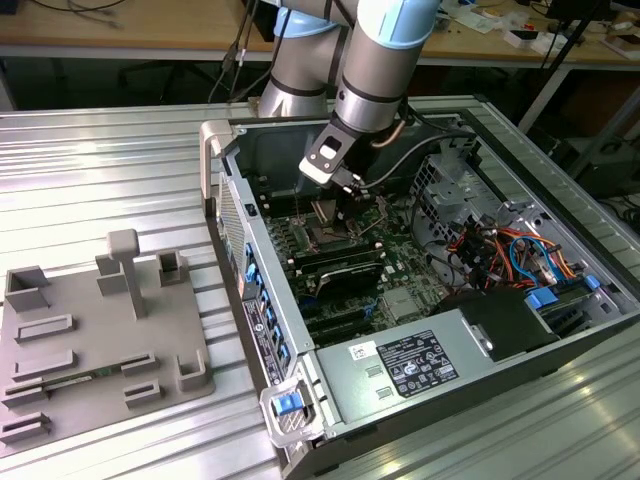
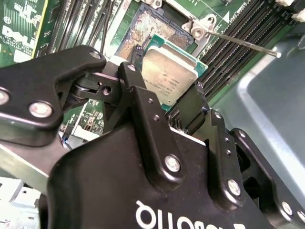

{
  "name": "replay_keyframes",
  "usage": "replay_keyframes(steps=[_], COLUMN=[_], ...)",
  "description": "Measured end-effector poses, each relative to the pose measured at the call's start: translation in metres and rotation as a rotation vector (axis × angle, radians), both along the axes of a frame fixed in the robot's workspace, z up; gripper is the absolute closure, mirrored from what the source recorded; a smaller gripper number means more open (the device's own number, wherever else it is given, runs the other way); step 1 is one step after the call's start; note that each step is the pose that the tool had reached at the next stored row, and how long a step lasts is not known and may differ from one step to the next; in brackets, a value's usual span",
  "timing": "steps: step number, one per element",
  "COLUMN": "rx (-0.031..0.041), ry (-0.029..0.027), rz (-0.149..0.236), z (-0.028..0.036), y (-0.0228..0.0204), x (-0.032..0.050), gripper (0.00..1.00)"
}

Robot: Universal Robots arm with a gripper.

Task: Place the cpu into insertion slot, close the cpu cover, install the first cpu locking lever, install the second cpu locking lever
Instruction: 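Place the cpu into insertion slot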

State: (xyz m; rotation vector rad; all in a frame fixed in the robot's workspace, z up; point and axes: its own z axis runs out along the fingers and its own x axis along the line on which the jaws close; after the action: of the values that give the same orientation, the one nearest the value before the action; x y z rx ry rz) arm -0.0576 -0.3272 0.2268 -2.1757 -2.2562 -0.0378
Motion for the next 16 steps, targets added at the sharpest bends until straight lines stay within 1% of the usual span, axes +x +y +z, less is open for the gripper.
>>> replay_keyframes(steps=[4, 7, 8, 9, 10, 12, 13, 16], rx=[-0.0003, -0.0007, -0.0006, -0.0007, -0.0006, -0.0004, -0.0004, -0.0007], ry=[-0.0001, 0.0, 0.0, -0.0003, -0.0018, -0.0266, -0.0338, -0.0439], rz=[0.0, -0.001, -0.001, -0.001, -0.001, -0.001, -0.001, -0.002], z=[-0.0009, -0.004, -0.0064, -0.0074, -0.0077, -0.0085, -0.0096, -0.0114], y=[-0.0007, -0.0009, -0.0009, -0.0011, -0.0012, -0.0012, -0.0012, -0.0013], x=[0.0, 0.0, 0.0, 0.0, -0.0002, -0.003, -0.0048, -0.0094], gripper=[0.45, 0.45, 0.45, 0.45, 0.45, 0.45, 0.45, 0.45])
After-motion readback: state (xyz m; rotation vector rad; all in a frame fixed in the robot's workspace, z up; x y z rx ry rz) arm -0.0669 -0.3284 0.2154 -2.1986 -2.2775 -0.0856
